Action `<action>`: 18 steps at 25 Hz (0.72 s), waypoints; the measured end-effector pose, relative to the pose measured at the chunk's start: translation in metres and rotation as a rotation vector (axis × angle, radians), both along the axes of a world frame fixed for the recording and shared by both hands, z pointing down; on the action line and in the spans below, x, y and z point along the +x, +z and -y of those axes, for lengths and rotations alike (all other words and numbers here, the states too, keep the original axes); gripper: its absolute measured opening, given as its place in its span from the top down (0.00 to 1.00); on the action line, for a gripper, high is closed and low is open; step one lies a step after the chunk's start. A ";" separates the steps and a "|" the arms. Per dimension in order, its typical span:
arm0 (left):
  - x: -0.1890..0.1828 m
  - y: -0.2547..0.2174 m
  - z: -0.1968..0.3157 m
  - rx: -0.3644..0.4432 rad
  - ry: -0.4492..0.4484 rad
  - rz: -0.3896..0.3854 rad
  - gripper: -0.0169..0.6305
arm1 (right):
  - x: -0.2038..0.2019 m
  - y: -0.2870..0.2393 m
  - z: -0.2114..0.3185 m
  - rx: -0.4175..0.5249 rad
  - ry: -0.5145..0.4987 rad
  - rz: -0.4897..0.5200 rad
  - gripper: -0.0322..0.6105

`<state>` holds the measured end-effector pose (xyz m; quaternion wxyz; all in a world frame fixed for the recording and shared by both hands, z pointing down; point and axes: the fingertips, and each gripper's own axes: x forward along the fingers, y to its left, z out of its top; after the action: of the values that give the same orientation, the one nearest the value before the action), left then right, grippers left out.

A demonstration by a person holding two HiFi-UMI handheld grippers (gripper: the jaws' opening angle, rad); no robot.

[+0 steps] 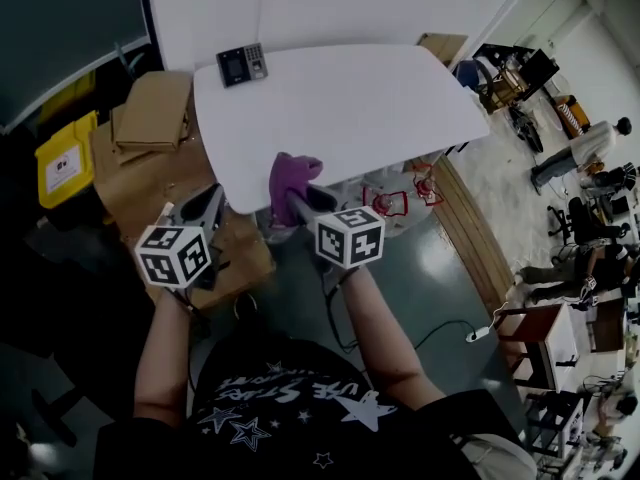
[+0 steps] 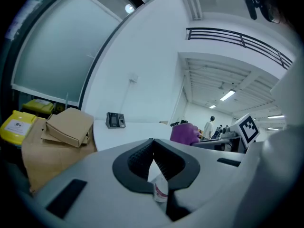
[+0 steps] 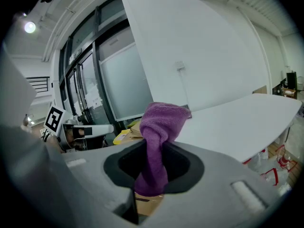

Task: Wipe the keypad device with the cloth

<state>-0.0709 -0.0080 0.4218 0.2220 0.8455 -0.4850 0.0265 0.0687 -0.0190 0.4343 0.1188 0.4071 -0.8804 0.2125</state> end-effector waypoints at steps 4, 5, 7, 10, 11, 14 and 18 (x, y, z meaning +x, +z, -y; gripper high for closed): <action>0.006 -0.010 -0.020 0.021 0.001 -0.001 0.96 | 0.007 -0.010 -0.020 0.020 -0.001 -0.005 0.81; 0.007 -0.011 -0.025 0.022 0.001 -0.003 0.96 | 0.009 -0.012 -0.025 0.025 0.000 -0.008 0.81; 0.010 -0.012 -0.034 0.024 0.003 -0.003 0.96 | 0.012 -0.016 -0.034 0.041 0.002 -0.015 0.81; 0.015 -0.015 -0.049 0.029 0.007 0.001 0.96 | 0.016 -0.016 -0.048 0.048 -0.007 -0.028 0.81; 0.017 -0.015 -0.054 0.032 0.008 0.002 0.96 | 0.018 -0.016 -0.053 0.048 -0.013 -0.033 0.81; 0.024 -0.015 -0.067 0.037 0.007 0.008 0.96 | 0.025 -0.014 -0.066 0.050 -0.022 -0.046 0.81; 0.027 -0.014 -0.077 0.037 -0.006 0.006 0.96 | 0.028 -0.013 -0.075 0.046 -0.019 -0.035 0.81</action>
<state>-0.0443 0.0694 0.4076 0.2051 0.8479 -0.4884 0.0195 0.0970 0.0555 0.4214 0.1266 0.4049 -0.8867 0.1838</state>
